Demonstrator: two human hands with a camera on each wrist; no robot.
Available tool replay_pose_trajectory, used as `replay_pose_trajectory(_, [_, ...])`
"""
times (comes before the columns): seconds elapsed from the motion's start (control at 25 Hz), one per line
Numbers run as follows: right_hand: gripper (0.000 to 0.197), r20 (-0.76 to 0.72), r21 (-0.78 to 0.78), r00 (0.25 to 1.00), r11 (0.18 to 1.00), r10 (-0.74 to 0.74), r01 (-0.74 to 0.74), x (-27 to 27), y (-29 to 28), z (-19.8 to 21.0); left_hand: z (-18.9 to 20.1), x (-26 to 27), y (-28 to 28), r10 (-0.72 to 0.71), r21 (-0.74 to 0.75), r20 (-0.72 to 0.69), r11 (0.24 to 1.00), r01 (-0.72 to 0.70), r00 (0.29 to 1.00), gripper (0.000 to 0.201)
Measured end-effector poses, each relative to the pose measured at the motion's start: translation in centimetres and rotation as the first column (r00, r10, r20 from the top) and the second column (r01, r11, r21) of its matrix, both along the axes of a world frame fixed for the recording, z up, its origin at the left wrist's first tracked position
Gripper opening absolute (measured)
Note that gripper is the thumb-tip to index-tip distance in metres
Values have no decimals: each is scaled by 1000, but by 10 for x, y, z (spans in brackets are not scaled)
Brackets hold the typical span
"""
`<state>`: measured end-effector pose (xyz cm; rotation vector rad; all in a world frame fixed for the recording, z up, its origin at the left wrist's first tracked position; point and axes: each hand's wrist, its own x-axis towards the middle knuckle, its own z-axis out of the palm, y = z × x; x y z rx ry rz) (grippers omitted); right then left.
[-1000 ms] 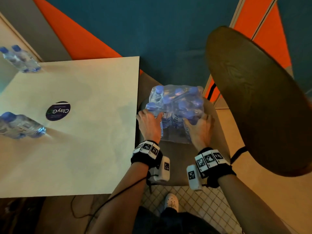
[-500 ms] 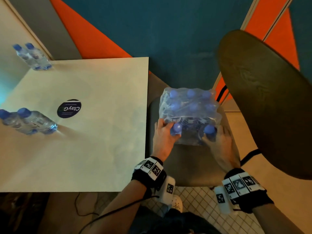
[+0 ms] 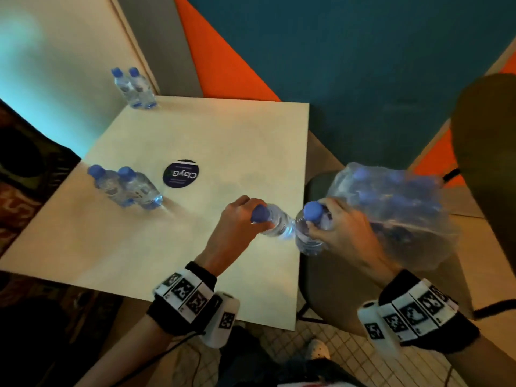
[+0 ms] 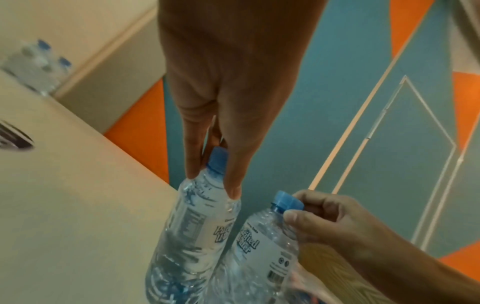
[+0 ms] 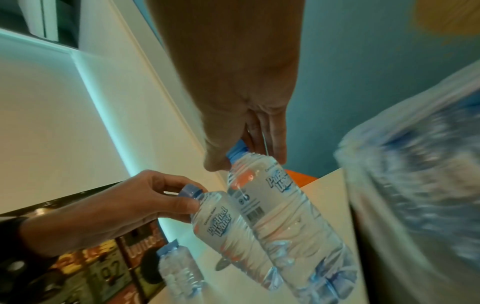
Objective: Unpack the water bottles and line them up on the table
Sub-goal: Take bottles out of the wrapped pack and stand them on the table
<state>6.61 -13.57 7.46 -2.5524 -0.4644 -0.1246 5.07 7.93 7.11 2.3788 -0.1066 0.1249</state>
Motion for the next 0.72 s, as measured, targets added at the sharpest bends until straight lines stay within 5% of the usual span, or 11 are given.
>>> replay_pose_trajectory(0.32, [33, -102, 230, 923, 912, 370, -340, 46, 202, -4, 19, 2, 197, 293, 274, -117, 928, -252, 949, 20])
replay_pose_trajectory(0.72, [26, -215, 233, 849, 870, 483, -435, 76, 386, -21, -9, 36, 350, 477, 437, -181, 822, -364, 860, 15])
